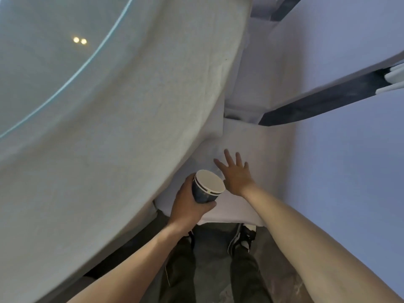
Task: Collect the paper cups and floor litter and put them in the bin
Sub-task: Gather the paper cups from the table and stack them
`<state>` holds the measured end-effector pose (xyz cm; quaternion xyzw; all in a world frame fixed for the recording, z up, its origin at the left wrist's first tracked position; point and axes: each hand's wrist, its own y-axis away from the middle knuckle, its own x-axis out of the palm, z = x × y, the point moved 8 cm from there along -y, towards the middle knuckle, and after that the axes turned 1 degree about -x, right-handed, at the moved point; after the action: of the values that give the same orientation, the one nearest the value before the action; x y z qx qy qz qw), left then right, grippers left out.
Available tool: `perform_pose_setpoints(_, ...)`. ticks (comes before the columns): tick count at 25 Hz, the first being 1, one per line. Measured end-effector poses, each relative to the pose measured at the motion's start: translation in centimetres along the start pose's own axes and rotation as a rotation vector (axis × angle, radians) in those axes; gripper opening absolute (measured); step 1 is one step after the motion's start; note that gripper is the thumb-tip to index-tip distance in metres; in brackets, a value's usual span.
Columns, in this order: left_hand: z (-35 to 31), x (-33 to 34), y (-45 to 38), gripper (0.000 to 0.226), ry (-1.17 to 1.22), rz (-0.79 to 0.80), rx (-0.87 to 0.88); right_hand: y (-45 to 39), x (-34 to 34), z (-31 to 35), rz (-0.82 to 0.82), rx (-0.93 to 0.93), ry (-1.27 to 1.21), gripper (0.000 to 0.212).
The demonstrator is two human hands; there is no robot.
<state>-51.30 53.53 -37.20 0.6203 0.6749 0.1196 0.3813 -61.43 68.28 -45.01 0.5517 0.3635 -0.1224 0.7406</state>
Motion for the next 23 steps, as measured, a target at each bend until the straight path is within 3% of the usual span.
perform_pose_setpoints(4, 0.5, 1.0, -2.8, 0.093, -0.036, -0.012, 0.031, -0.9, 4.0, -1.5, 0.000, 0.008, 0.061, 0.079)
perform_pose_setpoints(9, -1.7, 0.4, -2.9, 0.092, -0.065, 0.001, 0.065, 2.3, 4.7, -3.8, 0.019, 0.126, -0.140, 0.033)
perform_pose_setpoints(11, -3.5, -0.4, -1.8, 0.090, -0.074, 0.007, 0.073, 4.9, 2.0, -5.0, -0.049, 0.216, -0.333, 0.024)
perform_pose_setpoints(14, -8.0, -1.6, 1.3, 0.081, -0.093, 0.034, 0.129, 10.6, -6.0, -5.4, -0.291, 0.225, -0.600, 0.004)
perform_pose_setpoints(20, -18.2, -1.3, 9.1, 0.089, -0.168, 0.043, 0.305, 23.7, -20.5, -5.3, -0.657, 0.144, -0.848, 0.015)
perform_pose_setpoints(23, -22.3, -0.5, 11.9, 0.089, -0.152, -0.005, 0.375, 28.2, -23.1, -5.5, -0.670, 0.054, -0.856, 0.018)
